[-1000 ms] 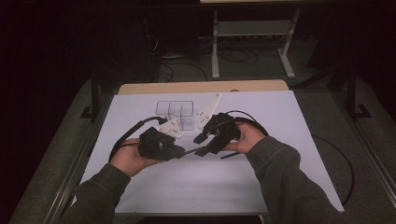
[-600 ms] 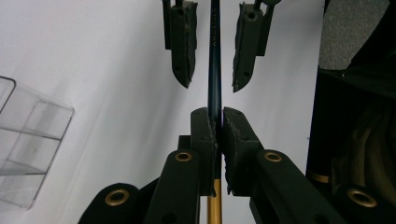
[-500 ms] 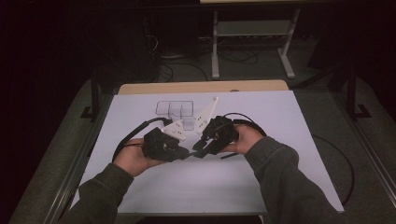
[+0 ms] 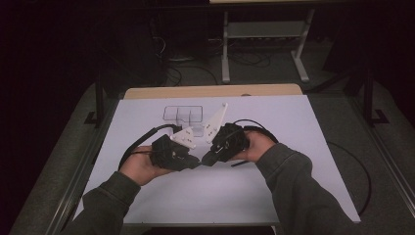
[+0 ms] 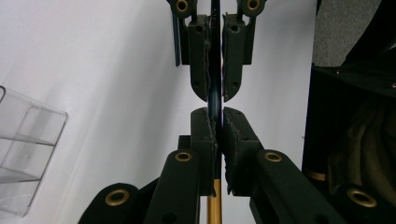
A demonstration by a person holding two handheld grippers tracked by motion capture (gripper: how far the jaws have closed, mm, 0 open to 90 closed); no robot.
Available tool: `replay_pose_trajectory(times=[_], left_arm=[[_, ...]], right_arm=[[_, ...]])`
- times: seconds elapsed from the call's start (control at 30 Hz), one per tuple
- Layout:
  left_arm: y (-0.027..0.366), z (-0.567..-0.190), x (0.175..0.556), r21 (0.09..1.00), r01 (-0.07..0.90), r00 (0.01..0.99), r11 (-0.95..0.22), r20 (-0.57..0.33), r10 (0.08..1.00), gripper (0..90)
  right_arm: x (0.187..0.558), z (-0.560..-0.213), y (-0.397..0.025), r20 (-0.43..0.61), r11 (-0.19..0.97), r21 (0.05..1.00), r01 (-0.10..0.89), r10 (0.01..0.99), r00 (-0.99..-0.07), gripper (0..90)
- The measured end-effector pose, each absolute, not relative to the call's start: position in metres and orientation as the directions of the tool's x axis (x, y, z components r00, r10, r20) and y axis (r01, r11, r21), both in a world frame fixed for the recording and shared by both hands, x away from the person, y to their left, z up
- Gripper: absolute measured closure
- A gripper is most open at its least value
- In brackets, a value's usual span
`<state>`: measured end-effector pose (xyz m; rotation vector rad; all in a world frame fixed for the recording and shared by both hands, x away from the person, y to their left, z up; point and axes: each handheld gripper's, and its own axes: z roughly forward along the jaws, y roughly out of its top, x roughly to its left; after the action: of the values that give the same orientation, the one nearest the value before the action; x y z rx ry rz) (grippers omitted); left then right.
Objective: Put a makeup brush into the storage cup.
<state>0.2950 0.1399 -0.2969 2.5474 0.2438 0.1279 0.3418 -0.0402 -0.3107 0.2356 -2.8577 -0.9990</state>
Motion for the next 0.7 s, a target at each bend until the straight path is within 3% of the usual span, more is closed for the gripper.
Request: replay_pose_trajectory(times=[0.7], left_arm=[[0.1368, -0.2976, 0.2930, 0.545, 0.124, 0.986, -0.829, 0.030, 0.167, 83.3]], right_arm=[[0.3379, -0.3124, -0.0442, 0.048, 0.777, 0.617, -0.123, -0.193, -0.980, 83.5]])
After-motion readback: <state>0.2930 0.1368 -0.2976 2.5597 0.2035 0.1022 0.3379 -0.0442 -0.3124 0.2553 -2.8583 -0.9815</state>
